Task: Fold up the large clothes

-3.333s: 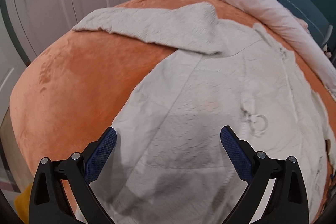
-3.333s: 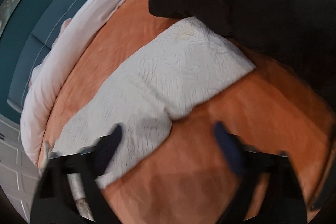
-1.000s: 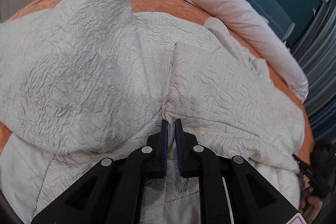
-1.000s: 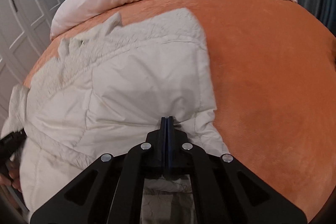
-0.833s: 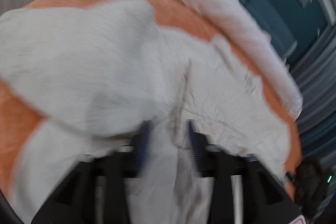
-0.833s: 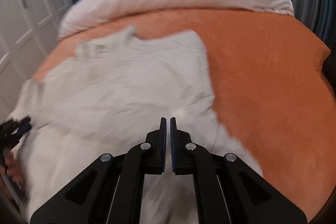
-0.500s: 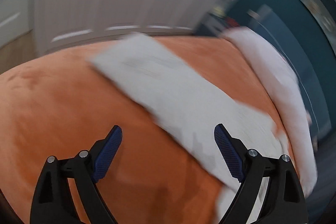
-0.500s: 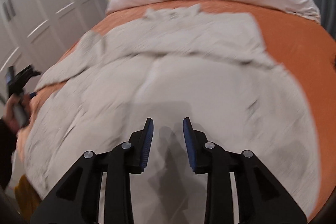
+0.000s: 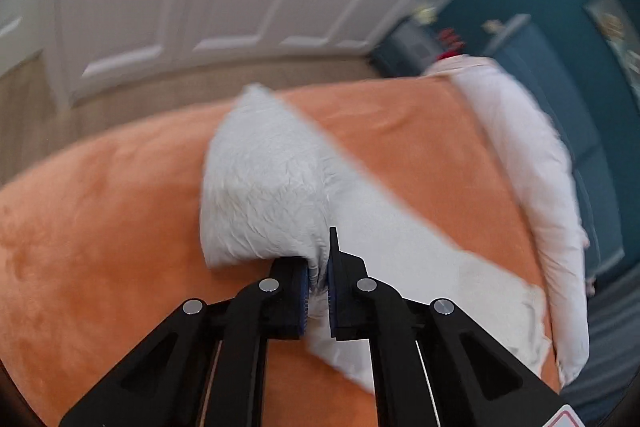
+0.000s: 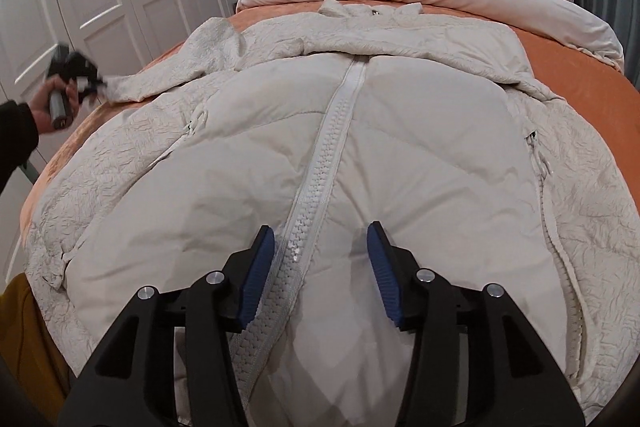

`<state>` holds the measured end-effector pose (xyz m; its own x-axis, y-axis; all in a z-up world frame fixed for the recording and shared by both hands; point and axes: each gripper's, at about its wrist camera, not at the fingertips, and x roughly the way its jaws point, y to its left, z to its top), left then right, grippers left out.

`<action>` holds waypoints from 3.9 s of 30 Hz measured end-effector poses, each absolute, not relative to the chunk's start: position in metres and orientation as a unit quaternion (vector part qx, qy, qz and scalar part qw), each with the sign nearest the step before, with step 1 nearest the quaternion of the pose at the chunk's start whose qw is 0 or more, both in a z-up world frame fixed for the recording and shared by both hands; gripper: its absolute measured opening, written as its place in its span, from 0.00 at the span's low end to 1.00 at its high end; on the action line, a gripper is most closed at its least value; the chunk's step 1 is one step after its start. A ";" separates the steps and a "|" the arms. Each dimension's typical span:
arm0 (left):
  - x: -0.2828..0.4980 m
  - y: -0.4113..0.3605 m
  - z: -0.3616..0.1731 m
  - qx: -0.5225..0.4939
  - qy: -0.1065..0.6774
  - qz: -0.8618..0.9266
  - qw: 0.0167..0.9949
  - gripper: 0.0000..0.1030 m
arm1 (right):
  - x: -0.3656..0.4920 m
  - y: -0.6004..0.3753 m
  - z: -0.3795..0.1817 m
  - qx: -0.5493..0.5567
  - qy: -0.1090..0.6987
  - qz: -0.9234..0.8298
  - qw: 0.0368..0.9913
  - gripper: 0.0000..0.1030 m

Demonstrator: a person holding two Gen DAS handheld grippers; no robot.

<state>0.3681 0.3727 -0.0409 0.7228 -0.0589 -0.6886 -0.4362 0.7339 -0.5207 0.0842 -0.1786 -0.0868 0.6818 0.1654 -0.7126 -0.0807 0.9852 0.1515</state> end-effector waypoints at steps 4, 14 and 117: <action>0.369 0.293 0.042 -0.282 0.301 0.012 0.911 0.02 | 0.081 -0.180 -0.088 0.066 0.388 0.072 0.917 0.45; 0.323 -0.039 0.109 -0.145 0.312 -0.267 0.900 0.50 | 0.068 -0.192 -0.076 0.116 0.388 0.073 0.911 0.57; 0.099 0.193 -0.064 -0.217 0.510 -0.101 0.826 0.10 | -0.048 -0.338 -0.086 0.337 0.450 -0.042 0.826 0.21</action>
